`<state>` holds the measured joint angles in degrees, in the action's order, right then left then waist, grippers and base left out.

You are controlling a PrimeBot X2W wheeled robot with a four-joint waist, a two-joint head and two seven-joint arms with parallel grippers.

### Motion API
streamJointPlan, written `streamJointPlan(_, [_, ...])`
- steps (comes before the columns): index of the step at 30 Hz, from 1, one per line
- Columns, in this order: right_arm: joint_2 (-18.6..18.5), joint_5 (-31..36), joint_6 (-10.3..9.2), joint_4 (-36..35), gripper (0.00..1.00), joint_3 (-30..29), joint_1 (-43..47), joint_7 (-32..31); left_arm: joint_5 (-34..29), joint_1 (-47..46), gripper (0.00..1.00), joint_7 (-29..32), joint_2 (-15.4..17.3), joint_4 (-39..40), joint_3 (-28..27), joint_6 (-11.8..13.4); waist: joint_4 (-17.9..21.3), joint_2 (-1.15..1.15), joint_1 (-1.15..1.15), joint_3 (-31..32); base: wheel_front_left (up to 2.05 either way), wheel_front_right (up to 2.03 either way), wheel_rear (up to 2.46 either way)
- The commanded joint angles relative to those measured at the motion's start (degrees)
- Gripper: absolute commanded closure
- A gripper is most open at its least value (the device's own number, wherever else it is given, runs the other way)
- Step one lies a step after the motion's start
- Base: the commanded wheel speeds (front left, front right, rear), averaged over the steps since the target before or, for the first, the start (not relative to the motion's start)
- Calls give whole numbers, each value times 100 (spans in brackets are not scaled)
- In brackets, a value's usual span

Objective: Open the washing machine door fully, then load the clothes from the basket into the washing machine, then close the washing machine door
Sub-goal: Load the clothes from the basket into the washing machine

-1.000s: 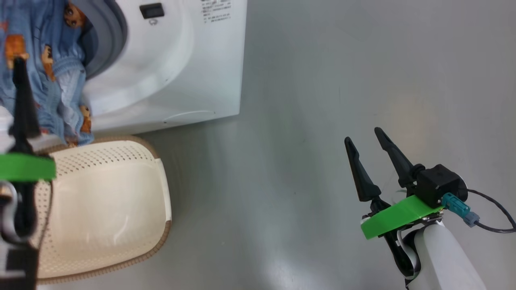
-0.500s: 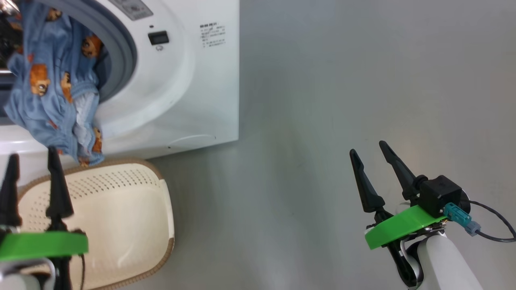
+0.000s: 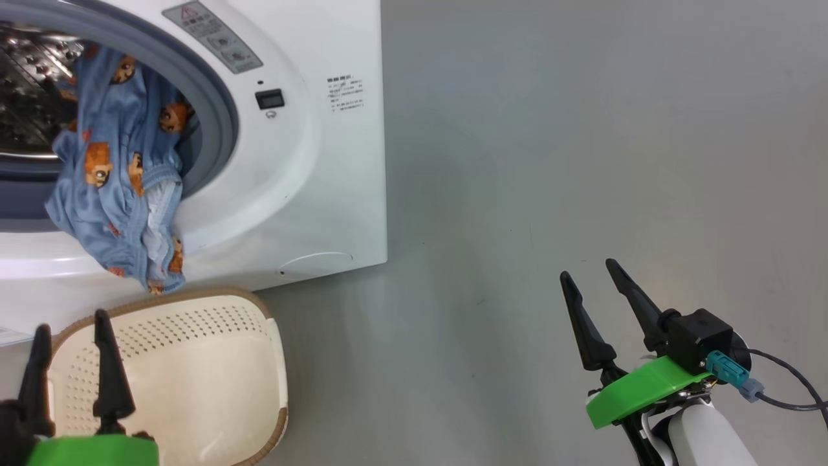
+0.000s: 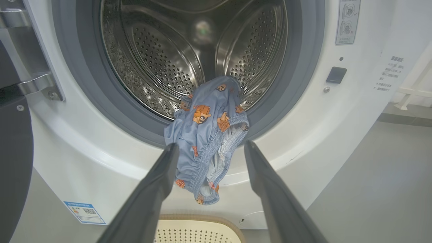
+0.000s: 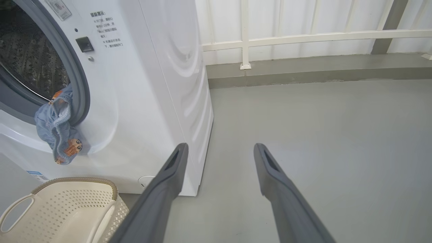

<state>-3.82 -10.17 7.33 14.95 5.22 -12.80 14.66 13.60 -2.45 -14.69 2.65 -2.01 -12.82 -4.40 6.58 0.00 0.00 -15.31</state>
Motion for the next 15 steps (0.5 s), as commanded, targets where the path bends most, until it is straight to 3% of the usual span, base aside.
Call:
streamJointPlan(1, [-2,-20,16,-123,0,165,66,34,-93,45,0,-30,57,108,-185,-30,4,0,0,19,0,0,0])
streamJointPlan(15, [2,-41,16,-171,0,184,98,34,-44,410,0,-30,24,34,9,116,-15,0,0,-65,0,0,0])
